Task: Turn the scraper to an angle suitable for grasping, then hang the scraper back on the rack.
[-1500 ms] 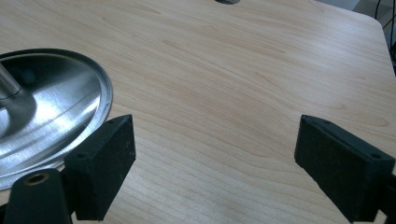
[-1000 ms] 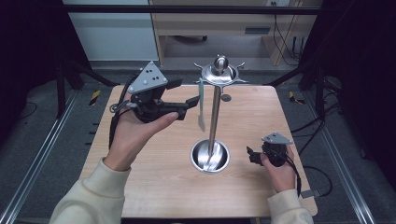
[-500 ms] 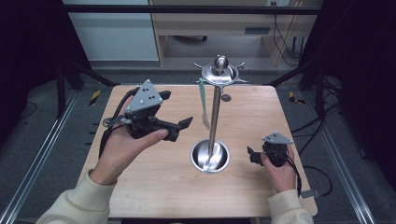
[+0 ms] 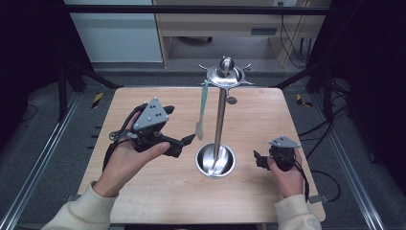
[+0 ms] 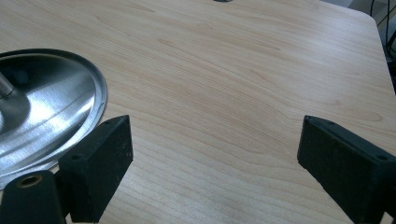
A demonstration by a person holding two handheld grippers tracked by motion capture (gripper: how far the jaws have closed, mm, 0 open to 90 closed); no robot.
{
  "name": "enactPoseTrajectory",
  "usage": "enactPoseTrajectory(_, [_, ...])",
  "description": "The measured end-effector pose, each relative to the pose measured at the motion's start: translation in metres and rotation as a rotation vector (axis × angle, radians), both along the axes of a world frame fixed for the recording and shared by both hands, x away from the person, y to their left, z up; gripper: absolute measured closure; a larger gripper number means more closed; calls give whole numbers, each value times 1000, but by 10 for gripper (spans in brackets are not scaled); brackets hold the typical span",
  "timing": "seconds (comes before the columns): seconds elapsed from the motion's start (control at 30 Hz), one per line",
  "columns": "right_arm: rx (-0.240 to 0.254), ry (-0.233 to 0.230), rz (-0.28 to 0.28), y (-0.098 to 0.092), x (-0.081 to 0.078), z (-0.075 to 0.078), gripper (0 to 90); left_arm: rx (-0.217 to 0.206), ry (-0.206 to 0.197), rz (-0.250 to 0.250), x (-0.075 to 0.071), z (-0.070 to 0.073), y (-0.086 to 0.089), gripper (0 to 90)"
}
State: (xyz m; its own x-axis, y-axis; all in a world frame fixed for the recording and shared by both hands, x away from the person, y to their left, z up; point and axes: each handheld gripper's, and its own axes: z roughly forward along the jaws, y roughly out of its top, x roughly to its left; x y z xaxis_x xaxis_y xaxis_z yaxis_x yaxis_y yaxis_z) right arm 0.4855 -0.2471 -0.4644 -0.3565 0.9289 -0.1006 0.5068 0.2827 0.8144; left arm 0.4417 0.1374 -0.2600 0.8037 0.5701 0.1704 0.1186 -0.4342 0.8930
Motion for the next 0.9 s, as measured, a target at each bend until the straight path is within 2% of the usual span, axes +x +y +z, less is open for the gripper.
enactPoseTrajectory(0.3, [0, 4, -2, 0, 0, 0, 107, 30, -14, 4, 6, -13, 6, 43])
enactPoseTrajectory(0.5, [-3, 4, -4, 0, 0, 0, 107, 43, 6, 16, 10, -24, 10, 43])
enactPoseTrajectory(0.73, [1, 2, -3, 0, 0, 0, 107, 38, 21, 38, 15, -36, 18, 43])
enactPoseTrajectory(0.83, [-1, -1, -2, -1, 0, 0, 107, 64, 19, 43, 16, -42, 24, 42])
enactPoseTrajectory(0.9, [-3, 2, -2, 0, 0, 0, 107, 63, 25, 53, 17, -47, 28, 42])
